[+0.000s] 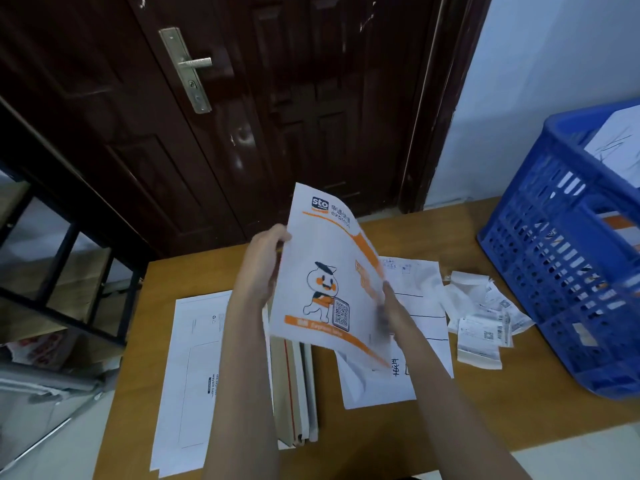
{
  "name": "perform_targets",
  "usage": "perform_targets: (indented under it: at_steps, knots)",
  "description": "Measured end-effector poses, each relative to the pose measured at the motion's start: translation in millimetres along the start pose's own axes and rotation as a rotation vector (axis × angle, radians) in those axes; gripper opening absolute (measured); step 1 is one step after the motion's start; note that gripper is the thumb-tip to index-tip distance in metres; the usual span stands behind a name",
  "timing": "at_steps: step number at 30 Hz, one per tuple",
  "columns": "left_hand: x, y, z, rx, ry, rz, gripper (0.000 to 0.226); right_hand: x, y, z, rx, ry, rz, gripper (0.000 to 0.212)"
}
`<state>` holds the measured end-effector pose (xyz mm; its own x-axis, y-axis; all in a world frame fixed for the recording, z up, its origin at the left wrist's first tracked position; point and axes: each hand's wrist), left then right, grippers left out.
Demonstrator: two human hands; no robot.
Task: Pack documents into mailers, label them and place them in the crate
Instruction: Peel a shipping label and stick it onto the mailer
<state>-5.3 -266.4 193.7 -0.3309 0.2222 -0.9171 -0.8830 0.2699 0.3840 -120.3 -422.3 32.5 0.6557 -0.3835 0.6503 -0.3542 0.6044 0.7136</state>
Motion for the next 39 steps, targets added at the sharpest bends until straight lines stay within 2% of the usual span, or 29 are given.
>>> perform_targets:
  at_steps: [1,2,4,6,12,15,18,26,33,39]
  knots:
    - [8.4,-4.1,6.0,0.002,0.027,0.019,0.016,-4.1,-5.9,2.1,-0.014,-0.024,-0.001,0.116]
    - [16.3,-7.4,11.3,0.005,0.061,0.045,0.018,-5.2,-7.1,4.1,-0.023,-0.046,-0.019,0.112]
    - [29.0,-13.3,19.5,0.000,0.068,0.075,0.026,-1.7,-1.4,10.0,-0.095,-0.083,-0.033,0.080]
    - [39.4,-20.2,25.8,-0.059,-0.008,0.077,0.021,-0.5,-4.0,18.3,-0.210,-0.078,-0.033,0.067]
    - [73.7,-41.4,31.1,-0.200,-0.245,0.061,0.014,2.6,-7.4,32.2,-0.512,0.027,0.138,0.061]
    - [86.4,-48.2,24.7,-0.310,-0.266,0.060,0.017,12.7,5.8,35.3,-0.645,0.051,0.203,0.057]
    - [87.4,-52.6,15.3,-0.318,-0.255,0.069,0.011,18.7,11.8,43.1,-0.709,0.066,0.250,0.056]
    - [52.3,-55.0,-26.5,-0.213,-0.172,-0.011,0.018,48.8,29.5,102.5,-0.860,0.027,0.369,0.052]
    - [-2.7,-33.3,-103.9,-0.026,-0.035,-0.139,0.008,84.9,72.0,193.9,-1.024,-0.069,0.448,0.053]
    - [-40.9,-9.4,-177.8,0.166,0.017,-0.205,0.010,79.8,107.0,271.3,-1.171,-0.172,0.440,0.056]
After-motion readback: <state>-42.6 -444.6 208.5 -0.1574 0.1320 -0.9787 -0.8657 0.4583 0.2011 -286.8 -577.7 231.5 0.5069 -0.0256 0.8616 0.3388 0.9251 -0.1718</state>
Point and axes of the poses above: each hand's wrist, its own y-axis away from the middle knuckle, its own z-axis out of the back of the hand, x = y × z, and after that the axes turned 8 degrees about -x, right-handed
